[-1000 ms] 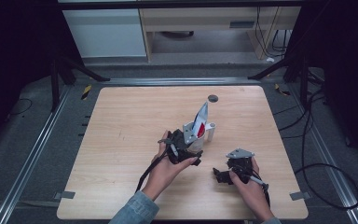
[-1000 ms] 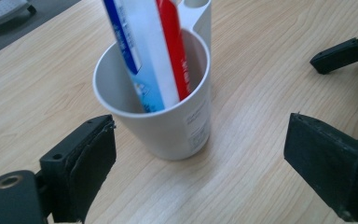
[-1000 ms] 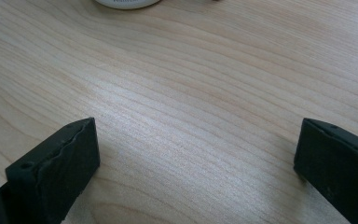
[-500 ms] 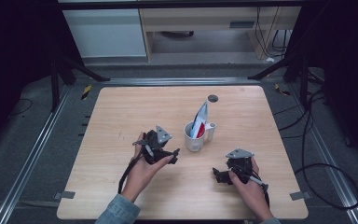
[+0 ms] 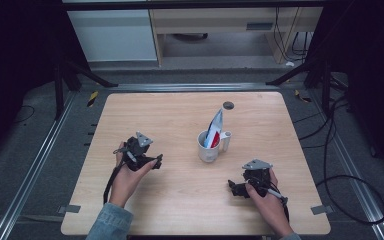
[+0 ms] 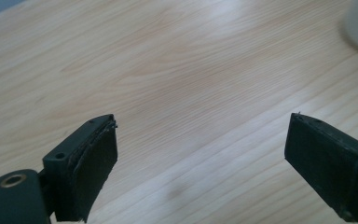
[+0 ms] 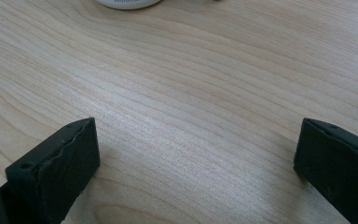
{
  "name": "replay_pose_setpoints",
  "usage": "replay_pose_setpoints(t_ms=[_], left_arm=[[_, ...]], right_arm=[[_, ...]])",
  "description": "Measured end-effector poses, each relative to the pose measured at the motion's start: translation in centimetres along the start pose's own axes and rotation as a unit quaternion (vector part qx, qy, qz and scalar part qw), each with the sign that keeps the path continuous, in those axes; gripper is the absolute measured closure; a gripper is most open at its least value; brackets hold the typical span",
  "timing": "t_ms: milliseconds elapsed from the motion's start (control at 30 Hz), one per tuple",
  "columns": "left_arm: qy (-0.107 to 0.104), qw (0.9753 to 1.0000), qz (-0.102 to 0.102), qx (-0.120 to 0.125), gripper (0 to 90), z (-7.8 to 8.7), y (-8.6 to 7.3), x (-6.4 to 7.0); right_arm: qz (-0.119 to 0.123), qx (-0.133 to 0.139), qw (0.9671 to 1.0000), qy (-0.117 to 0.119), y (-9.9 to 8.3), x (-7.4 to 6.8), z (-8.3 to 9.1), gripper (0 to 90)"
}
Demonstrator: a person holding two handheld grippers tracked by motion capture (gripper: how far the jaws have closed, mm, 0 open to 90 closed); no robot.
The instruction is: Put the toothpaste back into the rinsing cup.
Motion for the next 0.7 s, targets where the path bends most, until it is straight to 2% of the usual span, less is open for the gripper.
replay_pose_setpoints(t_ms=[67,267,433,600,633,700], left_arm=[[0.012,0.9999,0.004,-0.010,8.8,-0.1,-0.8,-1.0],[0.022,0.9988,0.026,-0.035,8.7,-0.6,-3.5,-3.4],[0.030,0.9980,0.042,-0.036,8.4,-0.7,-4.5,-4.7],[0.045,0.9971,0.047,-0.039,8.1,-0.6,-5.2,-5.9],[0.050,0.9964,0.058,-0.037,7.8,-0.6,-5.6,-6.4],[0.051,0.9959,0.066,-0.036,7.7,-0.6,-6.0,-6.7]], right_arm=[[0.000,0.000,1.0000,0.000,0.0,0.0,0.0,0.3],[-0.001,-0.001,1.0000,-0.001,0.0,0.0,0.0,0.3],[0.001,-0.001,1.0000,0.001,0.0,0.0,0.0,0.3],[0.001,-0.001,1.0000,0.001,0.0,0.0,0.0,0.3],[0.001,-0.001,1.0000,0.001,0.0,0.0,0.0,0.3],[0.001,-0.001,1.0000,0.001,0.0,0.0,0.0,0.3]])
Point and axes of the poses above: each handheld gripper's, and its own axes: z roughly backward along the jaws, y roughly out of its top, x roughly to its right, the point moved 5 cm from there along -z, roughly forward along the jaws, and after that the axes turned 15 degrees about x, right-handed, at the moved point
